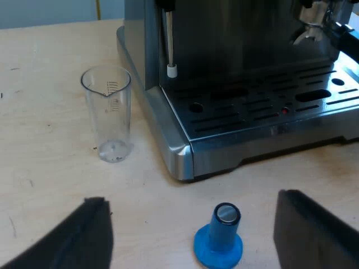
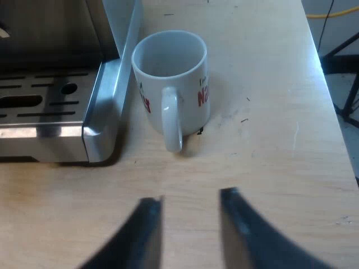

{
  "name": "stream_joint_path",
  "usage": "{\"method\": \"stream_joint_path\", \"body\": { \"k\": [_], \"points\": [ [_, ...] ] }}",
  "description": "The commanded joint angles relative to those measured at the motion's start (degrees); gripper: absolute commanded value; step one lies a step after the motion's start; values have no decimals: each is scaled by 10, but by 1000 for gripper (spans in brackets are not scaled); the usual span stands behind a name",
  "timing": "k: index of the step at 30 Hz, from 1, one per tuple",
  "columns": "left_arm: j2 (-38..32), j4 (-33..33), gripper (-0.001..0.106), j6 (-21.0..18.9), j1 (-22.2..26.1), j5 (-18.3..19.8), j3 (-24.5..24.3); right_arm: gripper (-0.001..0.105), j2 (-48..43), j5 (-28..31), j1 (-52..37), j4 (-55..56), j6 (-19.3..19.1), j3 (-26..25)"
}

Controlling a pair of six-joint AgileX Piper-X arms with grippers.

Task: Grind coffee beans and then tamp

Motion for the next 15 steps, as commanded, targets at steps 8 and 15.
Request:
{"method": "stream_joint_path", "body": {
  "k": [8, 15],
  "points": [
    [0, -2, 65, -7, -36, 4, -44, 59, 57, -60, 1, -3, -9, -44],
    [69, -24, 65, -6, -77, 6, -83, 59, 111, -75, 45, -3, -22, -99]
  ]
}}
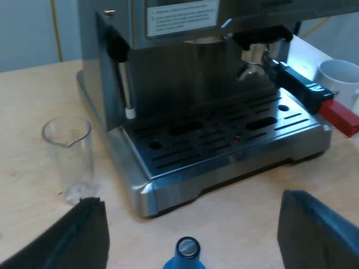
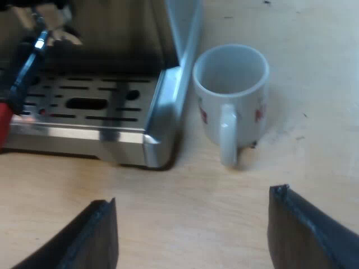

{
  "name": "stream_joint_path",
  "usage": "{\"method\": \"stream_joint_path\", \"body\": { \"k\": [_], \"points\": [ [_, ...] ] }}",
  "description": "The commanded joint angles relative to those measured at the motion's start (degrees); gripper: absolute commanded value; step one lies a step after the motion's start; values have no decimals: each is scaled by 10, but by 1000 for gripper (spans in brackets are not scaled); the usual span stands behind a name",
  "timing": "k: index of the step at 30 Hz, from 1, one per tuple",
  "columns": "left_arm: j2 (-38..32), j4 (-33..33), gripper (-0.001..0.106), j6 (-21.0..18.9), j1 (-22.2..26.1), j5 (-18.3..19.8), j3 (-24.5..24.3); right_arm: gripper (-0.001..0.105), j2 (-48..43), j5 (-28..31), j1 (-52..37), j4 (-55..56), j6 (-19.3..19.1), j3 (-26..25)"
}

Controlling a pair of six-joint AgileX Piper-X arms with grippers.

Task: Grind coffee beans and then tamp

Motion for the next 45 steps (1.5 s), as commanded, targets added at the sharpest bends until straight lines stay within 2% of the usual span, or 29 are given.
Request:
{"method": "stream_joint_path", "body": {
  "k": [1, 7, 10, 13, 15, 18, 22, 26, 31, 33, 37, 39, 42, 45],
  "points": [
    [25, -20, 65, -3, -18, 2, -12, 59, 17, -9, 18, -3, -9, -23],
    [76, -78, 65, -2, -64, 24, -14, 59, 62, -14, 75, -3, -57, -45],
    [100, -118, 65, -3, -105, 43, -14, 59, 83, -38, 121, -5, -83, -45],
    [114, -138, 65, 10, -135, 45, -14, 59, 97, -38, 158, -12, -83, -45],
    [131, -148, 65, 41, -162, 48, -14, 59, 111, -38, 198, -28, -83, -45],
    [151, -157, 65, 65, -192, 48, -12, 59, 125, -29, 244, -54, -83, -45],
    [168, -184, 65, 68, -217, 48, 5, 59, 144, 11, 309, -67, -80, -45],
    [171, -242, 65, 68, -225, 48, 40, 59, 163, 71, 383, -68, -75, -45],
    [171, -297, 65, 67, -225, 52, 80, 59, 174, 141, 452, -85, -21, -28],
    [171, -308, 65, 64, -225, 63, 98, 59, 174, 161, 486, -115, 13, -1],
    [171, -318, 65, 62, -225, 77, 119, 59, 174, 191, 526, -173, 56, 40],
    [171, -321, 65, 62, -225, 78, 132, 59, 176, 226, 555, -239, 83, 80],
    [171, -321, 65, 61, -225, 82, 145, 59, 177, 270, 585, -314, 101, 122],
    [171, -322, 65, 61, -225, 89, 156, 59, 187, 309, 619, -395, 104, 161]
  ]
}}
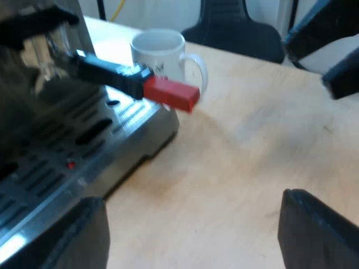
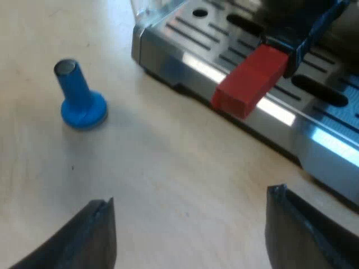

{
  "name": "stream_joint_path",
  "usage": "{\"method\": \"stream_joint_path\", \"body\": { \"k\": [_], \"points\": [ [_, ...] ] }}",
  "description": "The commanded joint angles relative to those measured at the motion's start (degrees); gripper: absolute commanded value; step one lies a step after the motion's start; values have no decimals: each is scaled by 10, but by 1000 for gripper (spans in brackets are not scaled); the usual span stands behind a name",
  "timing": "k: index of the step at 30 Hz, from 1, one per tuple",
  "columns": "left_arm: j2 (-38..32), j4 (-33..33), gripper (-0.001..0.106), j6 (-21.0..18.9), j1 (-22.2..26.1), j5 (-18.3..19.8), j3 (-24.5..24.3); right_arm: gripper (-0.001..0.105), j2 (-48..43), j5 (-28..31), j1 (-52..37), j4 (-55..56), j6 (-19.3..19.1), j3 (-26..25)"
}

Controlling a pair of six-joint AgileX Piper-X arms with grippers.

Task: Grind coffee beans and then tamp

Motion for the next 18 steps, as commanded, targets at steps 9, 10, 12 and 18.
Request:
{"method": "stream_joint_path", "body": {
  "k": [9, 10, 12, 18],
  "points": [
    [0, -38, 65, -21, -3, 11, 33, 58, 78, 167, 96, -235, 50, 89],
    [0, -38, 65, -21, -3, 11, 33, 57, 86, 174, 98, -243, 59, 91],
    [0, -38, 65, -21, -3, 11, 33, 48, 115, 189, 101, -266, 89, 93],
    [0, -38, 65, -21, -3, 11, 33, 25, 185, 189, 101, -341, 91, 93]
  ]
}}
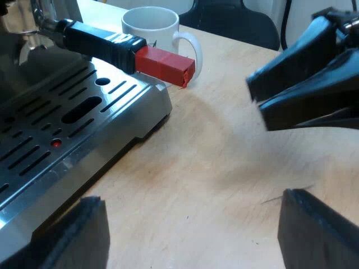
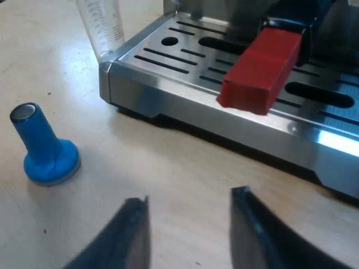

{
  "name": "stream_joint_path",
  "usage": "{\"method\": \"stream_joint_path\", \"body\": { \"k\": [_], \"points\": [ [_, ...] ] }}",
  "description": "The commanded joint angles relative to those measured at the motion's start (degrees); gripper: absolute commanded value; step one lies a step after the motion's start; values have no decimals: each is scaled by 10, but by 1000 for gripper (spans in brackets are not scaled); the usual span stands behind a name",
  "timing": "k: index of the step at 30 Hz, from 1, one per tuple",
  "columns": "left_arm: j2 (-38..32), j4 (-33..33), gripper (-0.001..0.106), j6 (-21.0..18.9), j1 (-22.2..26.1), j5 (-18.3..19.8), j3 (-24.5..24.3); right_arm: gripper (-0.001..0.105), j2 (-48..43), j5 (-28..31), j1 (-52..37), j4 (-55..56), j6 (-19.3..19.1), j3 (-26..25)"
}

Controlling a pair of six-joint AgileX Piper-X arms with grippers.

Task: Grind coffee beans and then tamp

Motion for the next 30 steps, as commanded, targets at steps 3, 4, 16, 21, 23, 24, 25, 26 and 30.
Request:
{"method": "stream_joint_path", "body": {
  "k": [3, 4, 16, 21, 23, 24, 25, 26, 30],
  "points": [
    [-1, -8, 65, -6, -3, 7, -1, 18, 47, 14, 1, -74, 1, -2],
    [-1, -8, 65, -6, -3, 7, -1, 17, 53, 19, 1, -83, 1, -2],
    [-1, -8, 65, -6, -3, 7, -1, 13, 129, 127, 1, -187, 25, -2],
    [-1, -8, 65, -6, -3, 7, -1, 13, 147, 142, 1, -189, 44, -2],
    [-1, -8, 65, -6, -3, 7, -1, 13, 152, 148, 1, -191, 54, -2],
    [-1, -8, 65, -6, -3, 7, -1, 13, 155, 151, 1, -193, 61, -2],
    [-1, -8, 65, -6, -3, 7, -1, 13, 156, 151, 1, -196, 63, -2],
    [-1, -8, 65, -6, -3, 7, -1, 13, 161, 155, 1, -205, 64, -2],
    [-1, -8, 65, -6, -3, 7, -1, 13, 175, 163, 1, -240, 63, -4]
  ]
}}
